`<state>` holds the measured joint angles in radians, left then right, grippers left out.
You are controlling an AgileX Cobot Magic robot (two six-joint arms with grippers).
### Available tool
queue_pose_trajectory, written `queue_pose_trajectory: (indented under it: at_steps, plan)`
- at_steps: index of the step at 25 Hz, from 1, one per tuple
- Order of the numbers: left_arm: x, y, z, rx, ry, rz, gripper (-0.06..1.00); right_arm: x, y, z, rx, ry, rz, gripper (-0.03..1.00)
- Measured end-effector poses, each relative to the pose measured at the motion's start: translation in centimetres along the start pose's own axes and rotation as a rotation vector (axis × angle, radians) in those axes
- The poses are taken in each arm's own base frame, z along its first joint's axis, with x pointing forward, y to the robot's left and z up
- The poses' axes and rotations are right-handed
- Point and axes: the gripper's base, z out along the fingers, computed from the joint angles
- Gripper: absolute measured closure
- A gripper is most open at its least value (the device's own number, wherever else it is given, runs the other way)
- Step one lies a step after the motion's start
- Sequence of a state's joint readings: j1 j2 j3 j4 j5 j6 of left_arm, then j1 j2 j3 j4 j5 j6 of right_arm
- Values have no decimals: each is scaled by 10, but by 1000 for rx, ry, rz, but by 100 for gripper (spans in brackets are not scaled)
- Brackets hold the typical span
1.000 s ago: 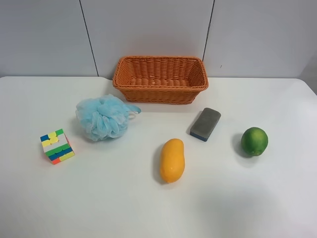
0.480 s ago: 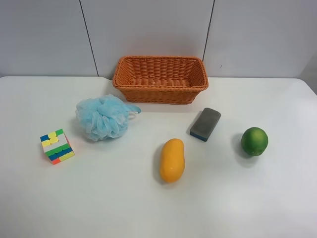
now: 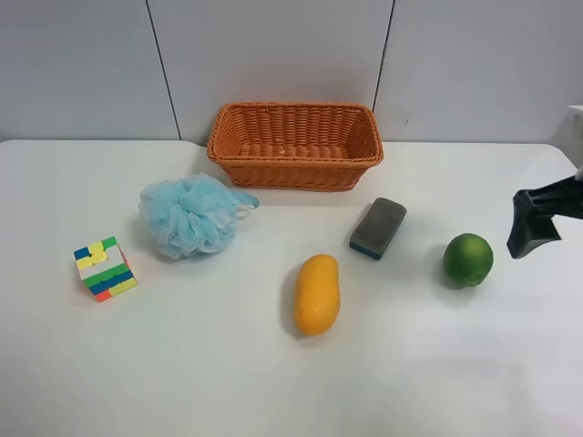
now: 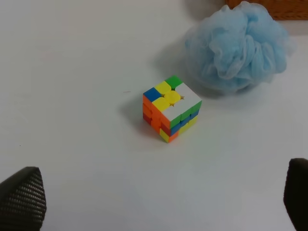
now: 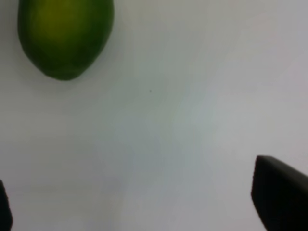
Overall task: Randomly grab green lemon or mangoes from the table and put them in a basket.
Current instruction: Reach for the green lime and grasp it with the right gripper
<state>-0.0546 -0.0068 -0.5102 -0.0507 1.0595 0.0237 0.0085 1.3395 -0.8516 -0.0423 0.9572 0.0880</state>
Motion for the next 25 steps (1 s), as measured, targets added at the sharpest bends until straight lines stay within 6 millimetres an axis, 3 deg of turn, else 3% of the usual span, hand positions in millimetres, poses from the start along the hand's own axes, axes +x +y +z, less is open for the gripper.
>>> queue_pose_trajectory:
  at_steps: [11,18,25]
  plan:
    - [0,0,0,0,0,0,-5,-48,13,54,-84,77,-55,-3]
    - [0,0,0,0,0,0,-5,-54,15,96,-83,154,-56,-3]
    - [0,0,0,0,0,0,-5,-57,16,120,-79,161,-54,-3]
